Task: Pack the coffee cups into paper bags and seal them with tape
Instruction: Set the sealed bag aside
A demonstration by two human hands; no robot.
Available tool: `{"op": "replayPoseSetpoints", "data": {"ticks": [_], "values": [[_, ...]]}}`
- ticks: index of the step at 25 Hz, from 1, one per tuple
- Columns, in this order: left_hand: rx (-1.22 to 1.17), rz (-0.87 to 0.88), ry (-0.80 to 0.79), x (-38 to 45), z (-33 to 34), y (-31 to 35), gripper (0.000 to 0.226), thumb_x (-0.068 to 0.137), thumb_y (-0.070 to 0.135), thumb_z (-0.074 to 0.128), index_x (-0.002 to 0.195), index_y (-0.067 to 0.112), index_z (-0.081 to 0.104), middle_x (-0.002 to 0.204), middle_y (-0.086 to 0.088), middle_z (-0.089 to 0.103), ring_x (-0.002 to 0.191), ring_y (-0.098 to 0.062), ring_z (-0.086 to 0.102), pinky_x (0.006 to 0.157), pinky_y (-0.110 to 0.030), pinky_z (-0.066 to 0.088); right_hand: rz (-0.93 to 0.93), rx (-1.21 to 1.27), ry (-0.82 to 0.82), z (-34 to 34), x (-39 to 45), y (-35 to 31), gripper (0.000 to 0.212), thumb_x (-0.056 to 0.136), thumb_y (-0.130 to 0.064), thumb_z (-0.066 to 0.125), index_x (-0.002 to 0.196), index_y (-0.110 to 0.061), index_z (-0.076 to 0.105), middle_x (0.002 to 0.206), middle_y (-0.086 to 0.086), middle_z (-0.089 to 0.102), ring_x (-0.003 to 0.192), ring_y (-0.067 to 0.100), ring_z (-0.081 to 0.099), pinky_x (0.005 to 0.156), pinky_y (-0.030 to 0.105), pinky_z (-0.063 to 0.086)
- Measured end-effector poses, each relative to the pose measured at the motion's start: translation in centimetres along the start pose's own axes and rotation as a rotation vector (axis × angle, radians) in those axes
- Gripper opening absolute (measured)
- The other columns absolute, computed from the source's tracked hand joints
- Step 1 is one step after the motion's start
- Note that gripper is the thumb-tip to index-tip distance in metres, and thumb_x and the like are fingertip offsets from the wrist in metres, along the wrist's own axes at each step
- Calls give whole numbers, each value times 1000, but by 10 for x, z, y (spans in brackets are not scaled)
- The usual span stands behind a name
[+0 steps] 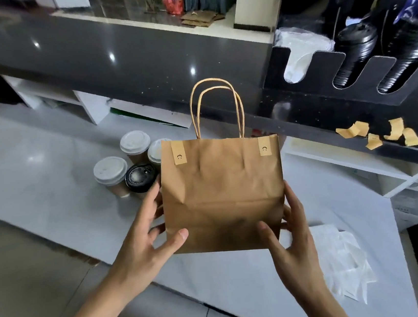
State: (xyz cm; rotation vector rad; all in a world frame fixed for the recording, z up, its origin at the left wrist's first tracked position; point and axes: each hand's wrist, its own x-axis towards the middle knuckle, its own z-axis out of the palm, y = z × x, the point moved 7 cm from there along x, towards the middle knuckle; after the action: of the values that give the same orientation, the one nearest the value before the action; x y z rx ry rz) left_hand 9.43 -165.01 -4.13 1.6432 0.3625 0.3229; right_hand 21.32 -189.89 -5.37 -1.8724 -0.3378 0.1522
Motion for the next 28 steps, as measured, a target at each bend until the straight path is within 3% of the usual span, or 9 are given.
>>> {"op": "replayPoseSetpoints", "data": {"ticks": [3,6,10,12,16,19,23,28], "values": [[15,13,33,-7,-32,5,99,73,40,79,154,51,24,150,32,44,144,2,37,111,-31,43,-31,2,-34,29,0,-19,80,91,-27,71,150,-60,28,131,-24,59,111,1,61,84,20,47],[17,18,77,-18,-72,7,98,72,42,78,153,54,24,150,36,41,144,8,34,111,-27,44,-78,20,-77,64,-1,-41,80,93,-20,71,152,-54,30,133,-31,56,118,-4,59,87,12,48],[54,27,131,-36,-131,8,98,76,43,78,153,59,19,158,21,38,146,-9,39,112,-44,42,-139,76,-145,124,-9,-74,80,89,-33,69,155,-51,27,151,-25,46,128,2,56,96,14,50],[59,34,168,-48,-166,9,99,77,40,78,154,58,17,156,15,43,141,-14,48,109,-46,45,-159,95,-196,160,-13,-90,81,86,-34,67,154,-53,26,154,-26,42,131,2,53,99,16,48],[60,23,256,-78,-232,4,100,83,27,78,155,55,15,147,27,49,135,-4,52,104,-22,46,-222,113,-307,231,-25,-119,86,93,-23,73,154,-56,22,157,-25,39,136,4,50,105,28,46],[67,-6,366,-103,-280,-1,100,84,22,81,154,52,16,145,36,47,135,13,43,101,-9,42,-240,147,-396,284,-36,-136,86,92,-25,74,154,-56,24,155,-30,39,138,4,47,104,26,42],[114,-54,477,-145,-342,-7,99,82,33,79,150,64,15,153,25,43,136,-3,50,108,-33,46,-252,203,-533,354,-56,-160,83,86,-34,69,154,-55,26,149,-35,44,136,-3,47,102,23,41],[168,-79,656,-195,-401,-13,98,84,37,80,150,66,12,152,35,38,141,6,38,108,-31,41,-248,229,-711,436,-80,-184,82,88,-39,76,151,-59,28,145,-22,54,130,4,56,101,27,49]]}}
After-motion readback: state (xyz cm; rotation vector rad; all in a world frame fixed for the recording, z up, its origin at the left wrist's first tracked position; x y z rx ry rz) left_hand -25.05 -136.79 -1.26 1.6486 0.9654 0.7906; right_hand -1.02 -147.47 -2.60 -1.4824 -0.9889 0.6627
